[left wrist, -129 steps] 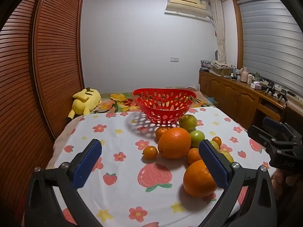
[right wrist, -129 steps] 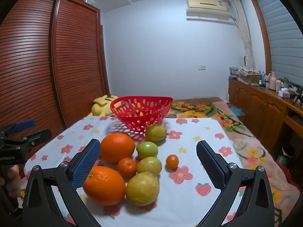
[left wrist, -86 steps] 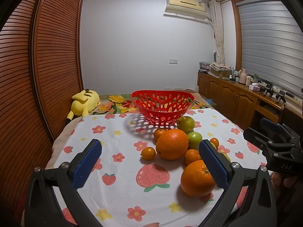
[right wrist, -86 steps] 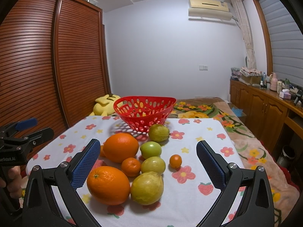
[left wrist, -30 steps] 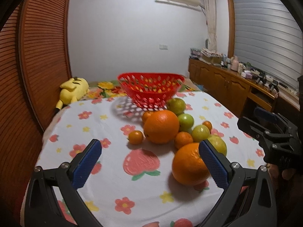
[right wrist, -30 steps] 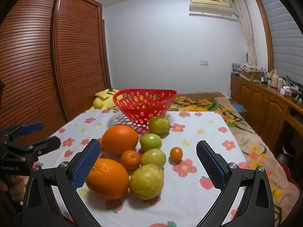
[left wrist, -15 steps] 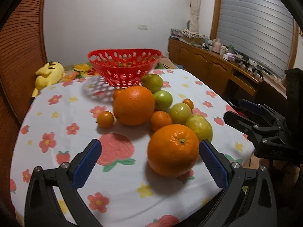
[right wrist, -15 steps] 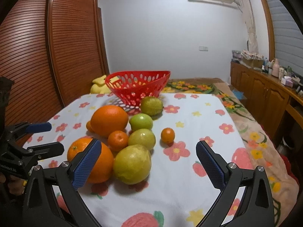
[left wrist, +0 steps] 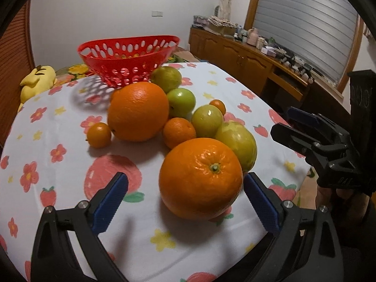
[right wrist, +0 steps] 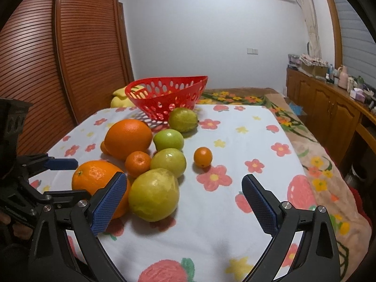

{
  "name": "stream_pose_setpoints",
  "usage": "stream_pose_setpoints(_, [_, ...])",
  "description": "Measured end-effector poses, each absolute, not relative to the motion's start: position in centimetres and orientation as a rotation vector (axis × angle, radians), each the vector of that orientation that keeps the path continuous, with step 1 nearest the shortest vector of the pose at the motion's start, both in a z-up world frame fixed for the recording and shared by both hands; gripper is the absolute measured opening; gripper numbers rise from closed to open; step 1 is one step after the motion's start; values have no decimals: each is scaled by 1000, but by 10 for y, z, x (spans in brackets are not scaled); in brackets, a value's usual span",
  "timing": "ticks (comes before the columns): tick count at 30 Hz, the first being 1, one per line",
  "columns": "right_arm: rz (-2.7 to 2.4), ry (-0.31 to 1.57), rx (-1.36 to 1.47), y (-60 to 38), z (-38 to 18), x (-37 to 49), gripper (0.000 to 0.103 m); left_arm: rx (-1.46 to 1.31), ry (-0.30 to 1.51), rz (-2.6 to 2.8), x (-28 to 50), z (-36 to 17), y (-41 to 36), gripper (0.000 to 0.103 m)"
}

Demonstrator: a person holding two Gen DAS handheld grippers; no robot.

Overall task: Organize fruits
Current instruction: 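Reach left gripper to the large orange while right gripper moves toward the yellow-green pomelo, then close left gripper on the large orange while right gripper grasps the yellow-green pomelo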

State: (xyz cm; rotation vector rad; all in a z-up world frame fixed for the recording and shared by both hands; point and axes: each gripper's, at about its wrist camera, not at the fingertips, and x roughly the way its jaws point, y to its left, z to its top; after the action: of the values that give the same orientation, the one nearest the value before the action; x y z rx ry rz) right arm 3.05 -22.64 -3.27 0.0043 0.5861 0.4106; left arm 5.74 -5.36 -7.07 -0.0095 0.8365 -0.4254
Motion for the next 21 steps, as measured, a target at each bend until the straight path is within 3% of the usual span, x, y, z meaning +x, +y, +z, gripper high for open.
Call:
stream_pose_setpoints(8, [417, 595, -4, -228, -34, 35, 100, -22, 895, -488, 70, -84, -59, 91])
stream_pose_setpoints(11, [419, 601, -8, -227, -34, 36, 100, -45, 903, -525, 72, -86, -59, 82])
stream_pose_setpoints(21, [464, 643, -19, -217, -43, 45, 99, -70, 876, -498, 69, -85, -45, 79])
